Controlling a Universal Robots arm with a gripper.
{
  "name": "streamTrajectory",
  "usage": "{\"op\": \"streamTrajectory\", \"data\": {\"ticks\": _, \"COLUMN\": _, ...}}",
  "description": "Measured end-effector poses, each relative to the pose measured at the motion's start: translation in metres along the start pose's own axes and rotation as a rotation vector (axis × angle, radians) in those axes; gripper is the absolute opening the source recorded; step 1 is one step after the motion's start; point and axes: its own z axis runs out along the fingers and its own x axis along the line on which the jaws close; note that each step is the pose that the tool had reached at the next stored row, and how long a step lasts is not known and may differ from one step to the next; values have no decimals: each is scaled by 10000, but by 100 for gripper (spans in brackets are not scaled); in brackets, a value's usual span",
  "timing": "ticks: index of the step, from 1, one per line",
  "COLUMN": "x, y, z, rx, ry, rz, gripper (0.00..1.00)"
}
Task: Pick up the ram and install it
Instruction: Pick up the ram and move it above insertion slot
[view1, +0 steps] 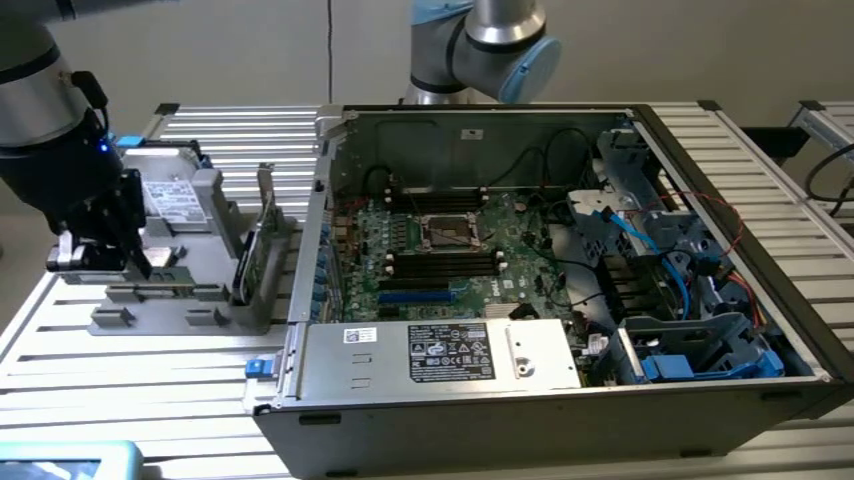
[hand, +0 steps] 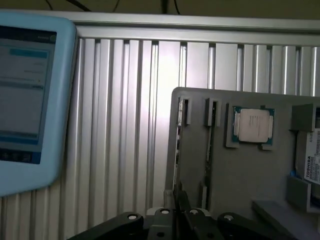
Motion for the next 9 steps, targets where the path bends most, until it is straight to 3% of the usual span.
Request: {"op": "streamTrajectory", "data": {"ticks": 9, "x": 144, "y": -272, "z": -413, "rx": -74, "ry": -1, "rz": 1, "gripper": 14}}
